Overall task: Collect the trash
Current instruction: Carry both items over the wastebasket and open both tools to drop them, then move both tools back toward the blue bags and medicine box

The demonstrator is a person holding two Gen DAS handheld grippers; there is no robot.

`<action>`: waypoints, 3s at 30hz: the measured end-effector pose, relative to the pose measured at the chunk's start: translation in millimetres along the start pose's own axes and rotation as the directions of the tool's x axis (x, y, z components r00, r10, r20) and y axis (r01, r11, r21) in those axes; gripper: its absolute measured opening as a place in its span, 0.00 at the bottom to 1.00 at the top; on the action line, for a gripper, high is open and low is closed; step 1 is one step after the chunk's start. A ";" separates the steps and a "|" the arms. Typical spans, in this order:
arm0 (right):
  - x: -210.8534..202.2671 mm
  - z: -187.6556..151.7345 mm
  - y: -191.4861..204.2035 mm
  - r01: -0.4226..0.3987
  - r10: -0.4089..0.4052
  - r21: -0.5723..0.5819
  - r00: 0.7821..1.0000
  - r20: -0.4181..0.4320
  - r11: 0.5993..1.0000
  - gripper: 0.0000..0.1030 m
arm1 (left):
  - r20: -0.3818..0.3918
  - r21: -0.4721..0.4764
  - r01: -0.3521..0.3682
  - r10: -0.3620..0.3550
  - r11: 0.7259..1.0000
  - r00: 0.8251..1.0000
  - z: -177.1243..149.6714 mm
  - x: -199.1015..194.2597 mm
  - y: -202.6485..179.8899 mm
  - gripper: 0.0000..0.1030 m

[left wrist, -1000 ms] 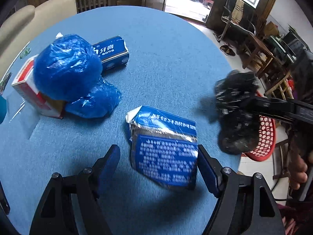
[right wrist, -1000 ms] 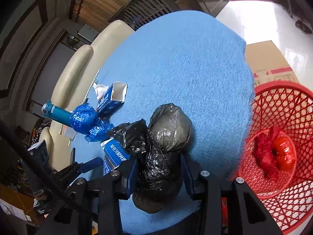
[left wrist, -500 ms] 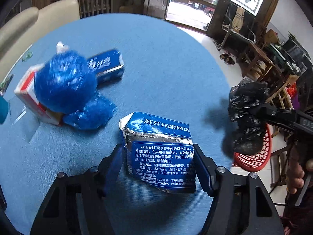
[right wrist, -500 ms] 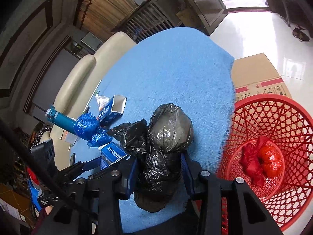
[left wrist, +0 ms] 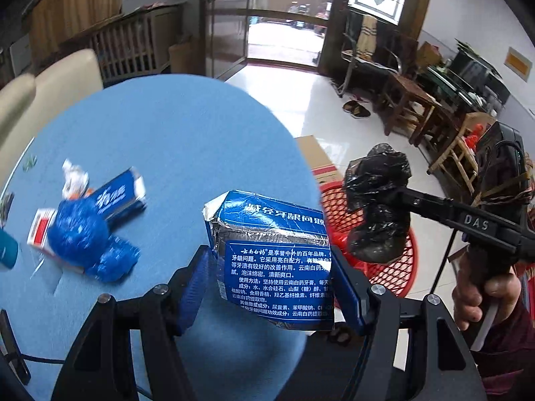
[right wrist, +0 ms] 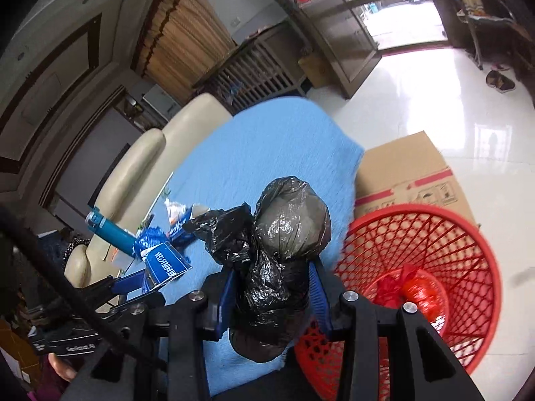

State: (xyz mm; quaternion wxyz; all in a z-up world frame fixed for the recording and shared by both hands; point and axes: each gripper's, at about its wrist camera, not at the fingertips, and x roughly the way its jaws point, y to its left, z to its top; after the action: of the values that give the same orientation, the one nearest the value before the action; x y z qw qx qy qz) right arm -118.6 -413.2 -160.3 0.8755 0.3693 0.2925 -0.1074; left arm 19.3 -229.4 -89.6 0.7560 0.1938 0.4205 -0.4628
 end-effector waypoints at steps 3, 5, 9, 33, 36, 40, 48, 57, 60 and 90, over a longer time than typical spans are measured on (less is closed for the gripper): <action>-12.7 2.1 -4.9 0.018 -0.018 -0.010 0.999 0.029 1.000 0.41 | 0.003 0.039 0.007 -0.007 0.999 1.000 12.4 3.3 -18.6 0.68; -21.3 4.0 -11.3 0.025 -0.025 -0.003 0.999 0.045 1.000 0.41 | 0.005 0.064 0.017 -0.017 0.998 1.000 17.5 3.9 -30.2 0.68; -36.0 6.2 -23.3 0.039 -0.041 0.019 0.996 0.073 0.999 0.42 | 0.000 0.109 0.033 -0.033 0.993 0.999 28.0 9.8 -51.0 0.68; -47.3 5.9 -61.6 0.034 -0.041 0.111 0.998 0.056 0.993 0.42 | -0.091 0.187 0.045 -0.028 0.981 0.995 42.8 52.1 -105.2 0.69; -44.5 4.9 -62.4 0.031 -0.035 0.116 0.999 0.035 0.993 0.44 | -0.100 0.182 0.047 -0.029 0.982 0.995 41.0 54.1 -104.4 0.69; -41.0 3.7 -64.0 0.035 -0.038 0.121 0.999 0.017 0.992 0.44 | -0.114 0.171 0.049 -0.029 0.984 0.993 39.3 56.6 -102.9 0.69; -32.2 2.3 -67.5 0.039 -0.036 0.144 0.999 -0.024 0.989 0.53 | -0.135 0.146 0.057 -0.037 0.988 0.990 39.5 59.2 -96.7 0.69; -22.4 -0.4 -70.6 0.051 -0.041 0.159 0.997 -0.064 0.986 0.60 | -0.146 0.125 0.058 -0.039 0.990 0.989 36.5 65.0 -90.9 0.69; -18.5 -1.9 -74.5 0.056 -0.042 0.177 0.996 -0.081 0.983 0.62 | -0.145 0.122 0.052 -0.034 0.991 0.989 35.7 65.1 -89.3 0.69; 18.5 -0.1 14.7 -0.006 0.010 0.024 0.987 -0.161 1.000 0.64 | -0.041 -0.299 -0.288 0.290 0.910 0.956 -72.7 -50.8 121.1 0.70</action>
State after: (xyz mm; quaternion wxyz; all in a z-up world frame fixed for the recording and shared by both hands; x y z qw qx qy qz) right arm -97.8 -402.3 -162.8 0.8450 0.3884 0.3595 -0.0770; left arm 79.6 -92.4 -101.4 0.8376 0.1352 0.4512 -0.2766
